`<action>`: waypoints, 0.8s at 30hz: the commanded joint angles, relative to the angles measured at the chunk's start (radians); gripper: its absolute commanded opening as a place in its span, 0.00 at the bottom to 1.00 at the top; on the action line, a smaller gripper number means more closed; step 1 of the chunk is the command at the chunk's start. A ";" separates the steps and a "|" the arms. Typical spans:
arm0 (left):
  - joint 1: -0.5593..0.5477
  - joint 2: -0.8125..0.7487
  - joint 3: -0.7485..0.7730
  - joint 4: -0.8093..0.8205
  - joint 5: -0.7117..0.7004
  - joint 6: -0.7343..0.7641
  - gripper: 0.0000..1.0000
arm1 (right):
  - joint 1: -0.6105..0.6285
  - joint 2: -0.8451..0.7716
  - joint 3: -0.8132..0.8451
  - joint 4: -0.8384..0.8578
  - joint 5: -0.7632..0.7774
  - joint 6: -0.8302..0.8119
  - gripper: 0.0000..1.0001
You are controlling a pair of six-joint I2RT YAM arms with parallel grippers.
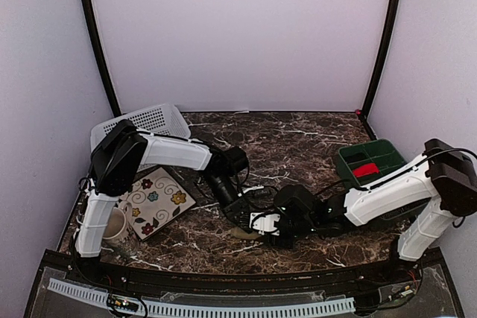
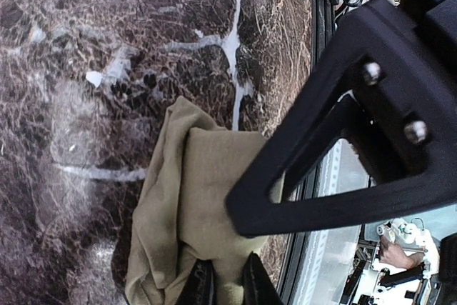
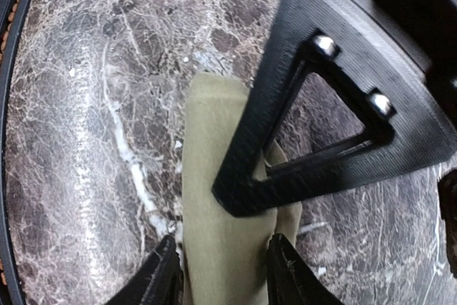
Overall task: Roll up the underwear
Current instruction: Roll the underwear at the center of the board.
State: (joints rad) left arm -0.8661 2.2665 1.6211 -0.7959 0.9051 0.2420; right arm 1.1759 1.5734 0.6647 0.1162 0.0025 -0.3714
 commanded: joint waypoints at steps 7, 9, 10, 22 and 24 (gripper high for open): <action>0.010 0.032 -0.003 -0.072 -0.078 0.008 0.27 | 0.011 0.093 0.051 -0.052 0.012 0.020 0.20; 0.020 0.016 -0.006 -0.061 -0.088 0.003 0.35 | 0.010 0.103 0.060 -0.089 -0.003 0.034 0.12; 0.027 0.003 -0.010 -0.054 -0.092 0.000 0.38 | 0.009 0.106 0.065 -0.109 -0.011 0.042 0.08; 0.154 -0.360 -0.308 0.375 -0.293 -0.087 0.53 | -0.065 0.108 0.083 -0.190 -0.199 0.117 0.00; 0.154 -0.463 -0.430 0.514 -0.310 -0.082 0.53 | -0.098 0.120 0.100 -0.201 -0.251 0.124 0.00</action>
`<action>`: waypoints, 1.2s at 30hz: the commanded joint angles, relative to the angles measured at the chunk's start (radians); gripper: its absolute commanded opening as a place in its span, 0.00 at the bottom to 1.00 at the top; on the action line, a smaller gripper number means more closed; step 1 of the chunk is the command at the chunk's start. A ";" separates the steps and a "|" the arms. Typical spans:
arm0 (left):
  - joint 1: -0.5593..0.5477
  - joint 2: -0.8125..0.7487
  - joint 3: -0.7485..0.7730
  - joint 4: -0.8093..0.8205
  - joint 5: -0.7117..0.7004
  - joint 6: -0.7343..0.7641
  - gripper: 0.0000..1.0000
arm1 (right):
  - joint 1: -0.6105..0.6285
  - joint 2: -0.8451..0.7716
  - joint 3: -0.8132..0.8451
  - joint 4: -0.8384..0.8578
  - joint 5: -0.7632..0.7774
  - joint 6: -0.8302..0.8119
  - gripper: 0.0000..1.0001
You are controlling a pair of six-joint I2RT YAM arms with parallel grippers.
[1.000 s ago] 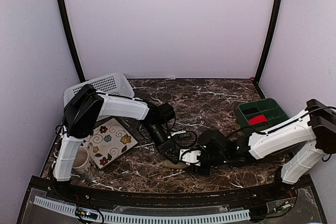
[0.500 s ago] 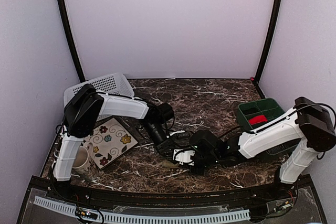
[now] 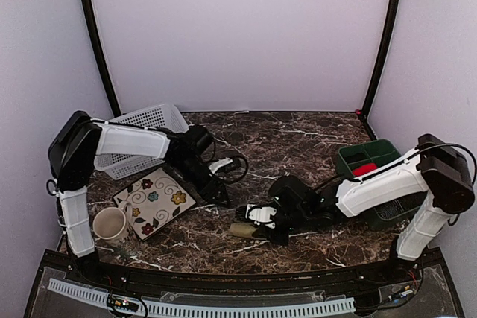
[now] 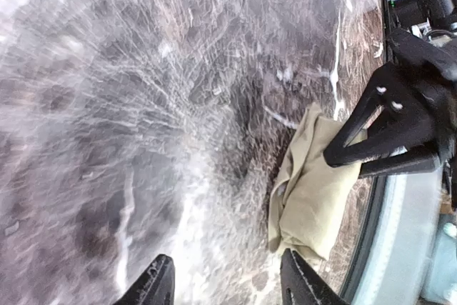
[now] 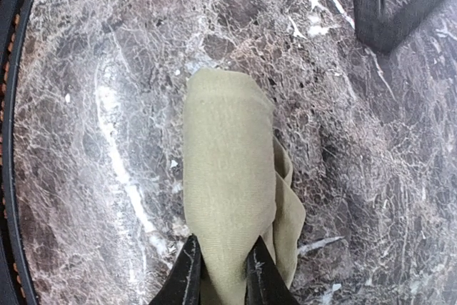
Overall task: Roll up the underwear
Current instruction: Roll the underwear at the center of the board.
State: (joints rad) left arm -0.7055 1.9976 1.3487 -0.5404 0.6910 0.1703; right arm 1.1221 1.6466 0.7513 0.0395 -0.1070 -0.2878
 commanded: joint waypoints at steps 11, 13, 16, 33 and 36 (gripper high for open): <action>-0.201 -0.470 -0.580 0.650 -0.245 0.219 0.55 | -0.162 0.134 0.088 -0.181 -0.338 0.027 0.00; -0.232 -0.441 -0.582 0.697 -0.276 0.224 0.55 | -0.163 0.139 0.087 -0.177 -0.340 0.024 0.01; -0.258 -0.399 -0.578 0.769 -0.294 0.233 0.55 | -0.163 0.142 0.085 -0.179 -0.336 0.025 0.02; -0.288 -0.187 -0.476 0.669 -0.283 0.349 0.22 | -0.163 0.102 0.066 -0.165 -0.275 0.029 0.12; -0.290 -0.176 -0.473 0.632 -0.292 0.353 0.24 | -0.165 0.078 0.058 -0.146 -0.260 0.030 0.13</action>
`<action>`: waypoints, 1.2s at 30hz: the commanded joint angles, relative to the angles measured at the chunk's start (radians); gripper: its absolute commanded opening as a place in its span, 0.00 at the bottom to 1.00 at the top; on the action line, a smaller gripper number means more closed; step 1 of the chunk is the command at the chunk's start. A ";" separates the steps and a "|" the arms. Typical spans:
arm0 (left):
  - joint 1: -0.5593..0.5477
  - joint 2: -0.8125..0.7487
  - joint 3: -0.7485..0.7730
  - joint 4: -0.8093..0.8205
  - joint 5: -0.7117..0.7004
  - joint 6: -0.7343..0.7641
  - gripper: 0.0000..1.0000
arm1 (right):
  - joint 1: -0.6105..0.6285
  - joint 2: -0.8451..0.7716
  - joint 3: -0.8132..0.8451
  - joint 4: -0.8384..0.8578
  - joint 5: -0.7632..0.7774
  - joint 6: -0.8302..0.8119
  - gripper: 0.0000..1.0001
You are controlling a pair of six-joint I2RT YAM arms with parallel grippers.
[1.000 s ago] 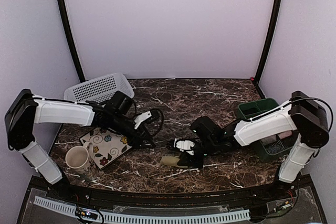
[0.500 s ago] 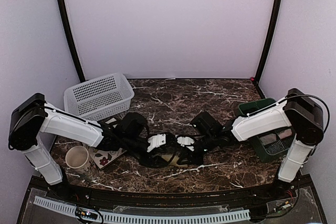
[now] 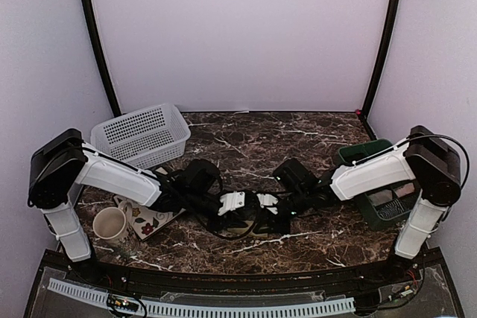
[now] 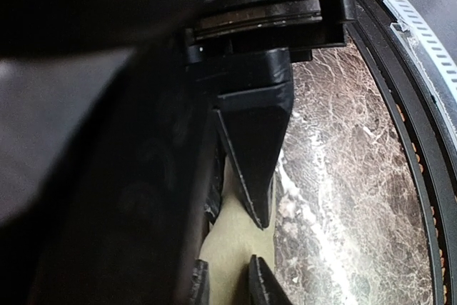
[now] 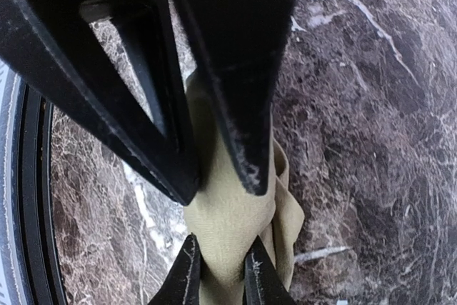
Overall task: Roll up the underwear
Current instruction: Roll the underwear at the center of the board.
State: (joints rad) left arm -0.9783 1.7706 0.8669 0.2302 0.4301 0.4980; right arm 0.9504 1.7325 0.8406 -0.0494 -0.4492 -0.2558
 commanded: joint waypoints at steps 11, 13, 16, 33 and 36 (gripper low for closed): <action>-0.028 -0.138 -0.191 0.120 -0.114 -0.027 0.45 | 0.004 0.001 -0.030 -0.059 0.126 -0.014 0.04; -0.039 -0.138 -0.201 0.143 -0.152 -0.001 0.46 | 0.004 0.007 -0.023 -0.065 0.123 -0.015 0.04; -0.052 -0.119 -0.201 0.175 -0.184 0.038 0.45 | 0.004 0.014 -0.015 -0.077 0.121 -0.016 0.04; -0.071 0.022 -0.073 -0.066 -0.142 0.045 0.14 | 0.003 -0.051 -0.002 -0.083 0.209 -0.020 0.26; -0.070 0.041 -0.032 -0.145 -0.077 0.028 0.12 | 0.002 -0.123 -0.030 -0.060 0.258 -0.015 0.37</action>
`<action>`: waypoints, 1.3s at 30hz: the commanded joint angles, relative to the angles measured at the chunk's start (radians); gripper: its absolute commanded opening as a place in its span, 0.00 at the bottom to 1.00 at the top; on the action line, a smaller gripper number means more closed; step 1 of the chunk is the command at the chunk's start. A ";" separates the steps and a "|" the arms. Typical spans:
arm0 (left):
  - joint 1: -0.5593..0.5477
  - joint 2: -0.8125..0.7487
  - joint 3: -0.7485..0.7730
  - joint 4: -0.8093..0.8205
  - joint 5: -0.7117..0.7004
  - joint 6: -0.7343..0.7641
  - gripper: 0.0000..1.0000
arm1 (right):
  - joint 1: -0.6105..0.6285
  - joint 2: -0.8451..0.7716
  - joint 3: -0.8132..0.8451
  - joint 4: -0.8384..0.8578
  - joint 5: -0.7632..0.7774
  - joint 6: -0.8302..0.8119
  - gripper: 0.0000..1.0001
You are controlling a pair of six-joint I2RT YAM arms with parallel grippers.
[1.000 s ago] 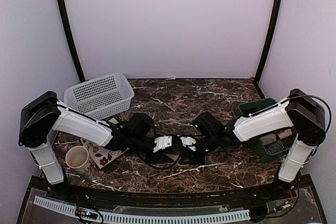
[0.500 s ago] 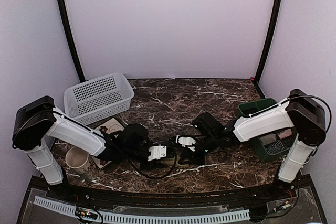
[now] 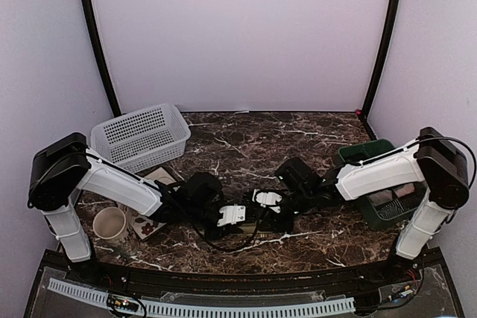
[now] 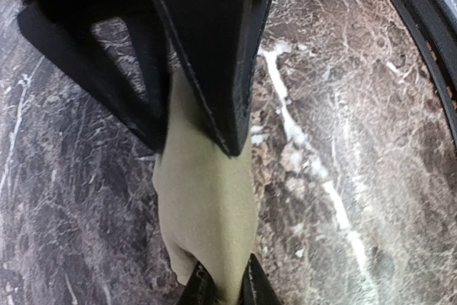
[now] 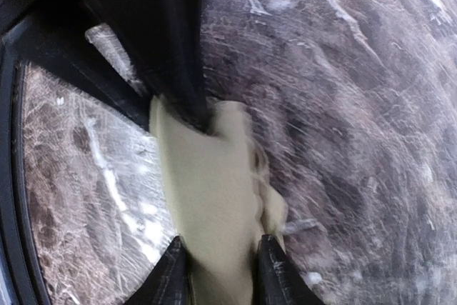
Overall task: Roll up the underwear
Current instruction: Roll the underwear at the center of the board, then pass from the left arm to the right
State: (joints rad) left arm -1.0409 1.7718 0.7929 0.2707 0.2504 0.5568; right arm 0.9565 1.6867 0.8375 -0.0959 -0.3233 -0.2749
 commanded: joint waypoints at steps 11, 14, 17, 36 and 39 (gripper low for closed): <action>0.052 0.123 0.174 -0.369 0.302 -0.140 0.10 | 0.014 -0.293 -0.179 0.055 0.178 -0.019 0.50; 0.071 0.159 0.225 -0.433 0.349 -0.142 0.10 | 0.026 -0.383 -0.221 0.103 0.230 -0.021 0.49; 0.083 0.204 0.278 -0.490 0.381 -0.143 0.09 | 0.045 -0.490 -0.278 0.147 0.305 -0.021 0.50; 0.114 0.290 0.372 -0.572 0.461 -0.159 0.09 | 0.264 -0.509 -0.410 0.207 0.316 -0.214 0.40; 0.115 0.301 0.380 -0.577 0.462 -0.160 0.09 | 0.265 -0.459 -0.412 0.253 0.342 -0.248 0.43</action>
State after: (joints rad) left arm -0.9207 2.0212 1.1801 -0.1898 0.7479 0.4065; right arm 1.2140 1.1866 0.4385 0.0498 0.0040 -0.4515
